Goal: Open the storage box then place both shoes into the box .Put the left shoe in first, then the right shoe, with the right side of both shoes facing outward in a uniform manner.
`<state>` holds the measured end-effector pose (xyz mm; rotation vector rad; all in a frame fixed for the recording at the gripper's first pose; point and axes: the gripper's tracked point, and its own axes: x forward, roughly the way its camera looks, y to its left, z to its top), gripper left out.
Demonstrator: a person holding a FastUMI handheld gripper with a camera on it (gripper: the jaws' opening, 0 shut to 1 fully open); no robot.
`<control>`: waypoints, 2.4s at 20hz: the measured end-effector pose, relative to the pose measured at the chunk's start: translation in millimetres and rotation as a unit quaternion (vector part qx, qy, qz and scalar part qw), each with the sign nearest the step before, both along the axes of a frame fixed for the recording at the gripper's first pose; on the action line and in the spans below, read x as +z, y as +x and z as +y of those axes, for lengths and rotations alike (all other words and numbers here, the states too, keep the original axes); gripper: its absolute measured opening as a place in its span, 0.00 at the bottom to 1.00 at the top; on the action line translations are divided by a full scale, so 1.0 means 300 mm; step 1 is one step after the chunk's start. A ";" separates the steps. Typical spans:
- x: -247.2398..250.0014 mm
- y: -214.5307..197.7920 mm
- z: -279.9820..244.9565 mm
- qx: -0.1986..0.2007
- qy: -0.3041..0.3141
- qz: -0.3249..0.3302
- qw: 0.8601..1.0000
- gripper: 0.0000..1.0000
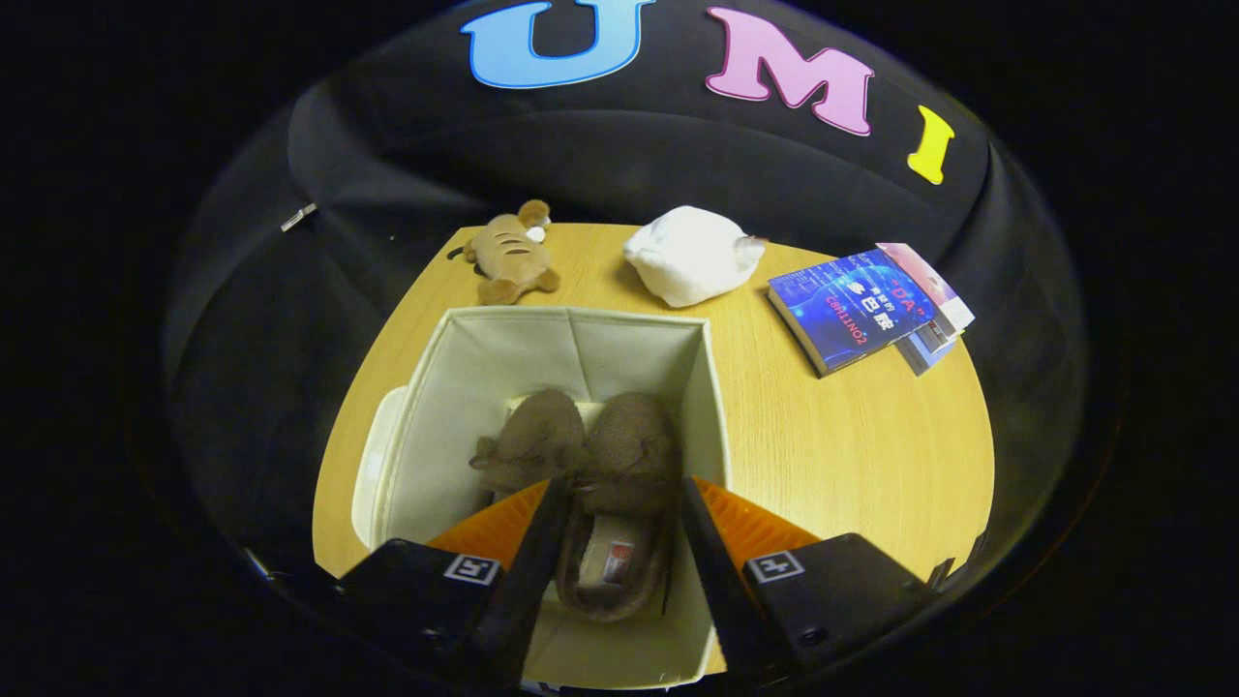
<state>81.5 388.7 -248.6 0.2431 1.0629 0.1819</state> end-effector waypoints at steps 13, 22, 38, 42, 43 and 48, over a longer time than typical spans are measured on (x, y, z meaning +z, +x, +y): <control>0.200 0.017 -0.177 0.004 -0.021 -0.115 0.993 0.99; 0.456 0.077 -0.561 -0.022 -0.040 -0.264 0.963 0.99; 0.603 -0.059 -1.263 -0.068 -0.084 -0.402 0.909 0.98; 0.578 -0.079 -1.350 -0.068 -0.088 -0.414 0.904 0.98; 0.573 -0.087 -1.360 -0.065 -0.085 -0.415 0.904 0.98; 0.519 -0.099 -1.382 -0.047 -0.074 -0.419 0.904 0.98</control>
